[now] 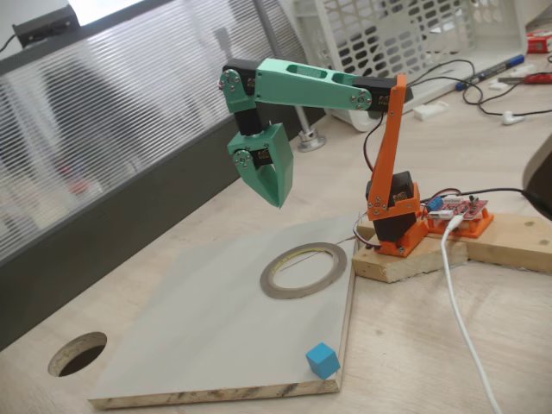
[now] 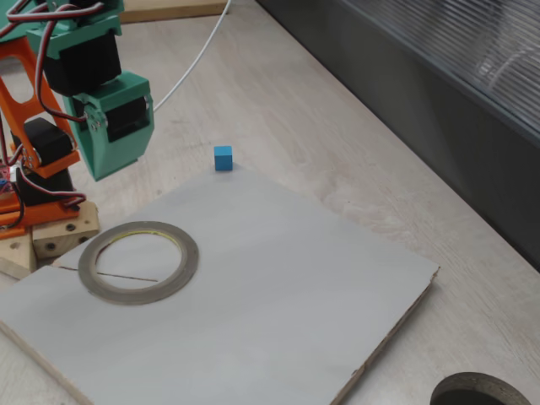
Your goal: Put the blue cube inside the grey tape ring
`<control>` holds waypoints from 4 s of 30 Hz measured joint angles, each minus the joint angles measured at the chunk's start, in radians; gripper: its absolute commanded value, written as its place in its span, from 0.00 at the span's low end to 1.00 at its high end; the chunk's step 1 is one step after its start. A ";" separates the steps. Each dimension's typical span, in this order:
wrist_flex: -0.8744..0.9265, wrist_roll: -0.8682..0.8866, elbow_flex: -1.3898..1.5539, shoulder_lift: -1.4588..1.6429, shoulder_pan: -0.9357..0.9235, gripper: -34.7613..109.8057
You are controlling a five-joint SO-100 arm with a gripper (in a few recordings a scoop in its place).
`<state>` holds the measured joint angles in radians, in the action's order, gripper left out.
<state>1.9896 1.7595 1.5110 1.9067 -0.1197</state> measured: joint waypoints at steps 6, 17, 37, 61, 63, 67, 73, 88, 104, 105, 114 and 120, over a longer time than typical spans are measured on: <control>0.000 0.000 0.000 0.000 0.006 0.23; 0.000 0.000 0.000 0.000 0.008 0.23; 0.000 0.000 0.000 0.000 0.015 0.23; 0.000 0.000 0.000 -0.006 1.098 0.23; 0.000 0.000 0.000 -0.006 1.115 0.23; 0.000 0.000 0.000 -0.006 1.120 0.23; 0.000 0.000 0.000 -0.006 1.124 0.23; 0.000 0.000 0.000 -0.006 1.123 0.23; 0.000 0.000 0.000 -0.014 1.154 0.23; 0.000 0.000 0.000 -0.020 1.180 0.23; 0.000 0.002 0.060 -0.040 1.266 0.23; 0.000 0.002 0.058 -0.101 1.264 0.23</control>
<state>1.9896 1.7610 1.5693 1.8055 1.1443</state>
